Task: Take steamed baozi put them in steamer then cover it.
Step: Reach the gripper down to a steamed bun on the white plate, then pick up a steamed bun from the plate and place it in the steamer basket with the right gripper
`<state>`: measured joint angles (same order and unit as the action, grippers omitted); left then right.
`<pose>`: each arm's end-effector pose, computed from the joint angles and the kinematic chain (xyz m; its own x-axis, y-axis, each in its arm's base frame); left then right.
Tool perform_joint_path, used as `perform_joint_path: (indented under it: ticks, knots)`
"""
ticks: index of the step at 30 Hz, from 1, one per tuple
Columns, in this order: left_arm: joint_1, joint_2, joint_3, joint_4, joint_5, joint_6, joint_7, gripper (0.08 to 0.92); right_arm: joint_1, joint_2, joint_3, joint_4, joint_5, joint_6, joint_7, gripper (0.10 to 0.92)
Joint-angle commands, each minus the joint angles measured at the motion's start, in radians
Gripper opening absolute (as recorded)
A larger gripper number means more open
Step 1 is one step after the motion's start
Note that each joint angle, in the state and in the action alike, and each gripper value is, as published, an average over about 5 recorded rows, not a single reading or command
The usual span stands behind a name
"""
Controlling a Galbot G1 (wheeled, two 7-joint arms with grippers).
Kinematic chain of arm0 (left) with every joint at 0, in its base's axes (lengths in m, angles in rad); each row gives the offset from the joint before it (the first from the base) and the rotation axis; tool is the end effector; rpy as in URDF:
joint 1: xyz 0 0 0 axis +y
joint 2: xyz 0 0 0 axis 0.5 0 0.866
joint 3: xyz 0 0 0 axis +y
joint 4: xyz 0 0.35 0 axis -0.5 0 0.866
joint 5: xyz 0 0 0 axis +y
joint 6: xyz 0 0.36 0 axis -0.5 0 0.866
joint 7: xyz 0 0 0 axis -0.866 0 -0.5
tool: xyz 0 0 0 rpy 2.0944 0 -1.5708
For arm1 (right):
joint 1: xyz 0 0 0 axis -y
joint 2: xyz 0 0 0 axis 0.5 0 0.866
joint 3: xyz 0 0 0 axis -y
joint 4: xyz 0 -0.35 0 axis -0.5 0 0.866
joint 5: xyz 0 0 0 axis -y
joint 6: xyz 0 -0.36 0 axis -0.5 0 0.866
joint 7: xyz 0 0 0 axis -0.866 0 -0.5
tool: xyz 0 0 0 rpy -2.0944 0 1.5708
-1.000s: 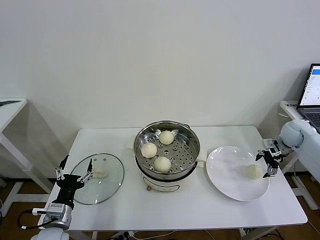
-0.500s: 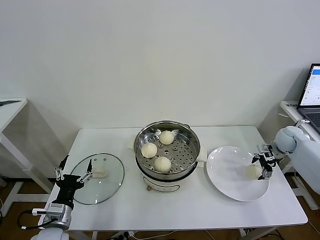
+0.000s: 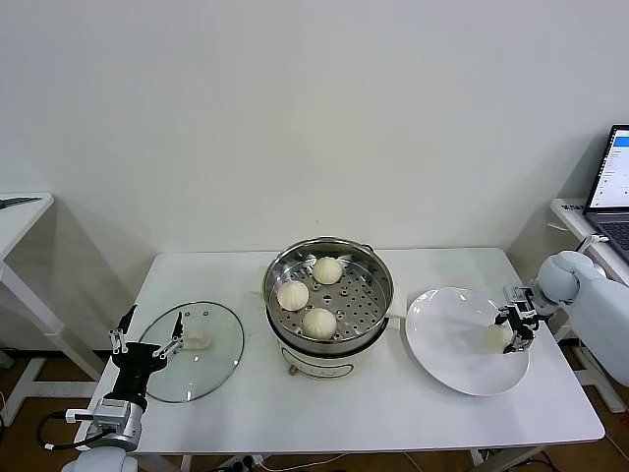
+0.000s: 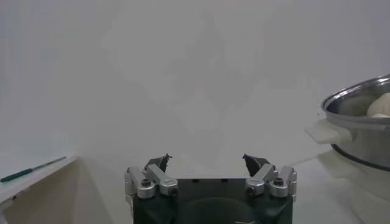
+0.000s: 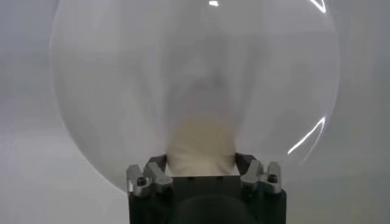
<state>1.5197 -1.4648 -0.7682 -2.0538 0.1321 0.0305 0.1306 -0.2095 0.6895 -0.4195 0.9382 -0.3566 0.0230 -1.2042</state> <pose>0.1964 0.0961 -0.2954 -0.9982 -0.0517 0.0313 -0.0386 0.9441 0.3275 0.5149 -0.2848 -0.2342 -0.1281 -0.0184 0.9916 -0.9915 0.0263 -0.1276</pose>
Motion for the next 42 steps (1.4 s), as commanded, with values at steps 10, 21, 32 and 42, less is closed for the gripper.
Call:
perform_joint_path:
  ticks: [10, 21, 32, 42]
  knots:
    - [0.002, 0.001, 0.001, -0.007, 0.0, 0.002, -0.001, 0.823, 0.223, -0.146, -0.251, 0.179, 0.273, -0.111, -0.038, 0.67]
    - [-0.001, 0.005, 0.004, -0.012, -0.002, 0.0, 0.003, 0.823, 0.911, -0.25, -0.907, 0.547, 0.686, -0.326, -0.028, 0.686]
    - [-0.009, 0.017, -0.008, -0.01, -0.017, -0.005, 0.011, 0.823, 1.299, -0.011, -1.24, 0.701, 0.954, -0.454, 0.035, 0.694]
    - [-0.025, 0.013, -0.018, -0.004, -0.034, -0.004, 0.012, 0.823, 1.221, 0.27, -1.209, 0.628, 1.063, -0.5, 0.089, 0.696]
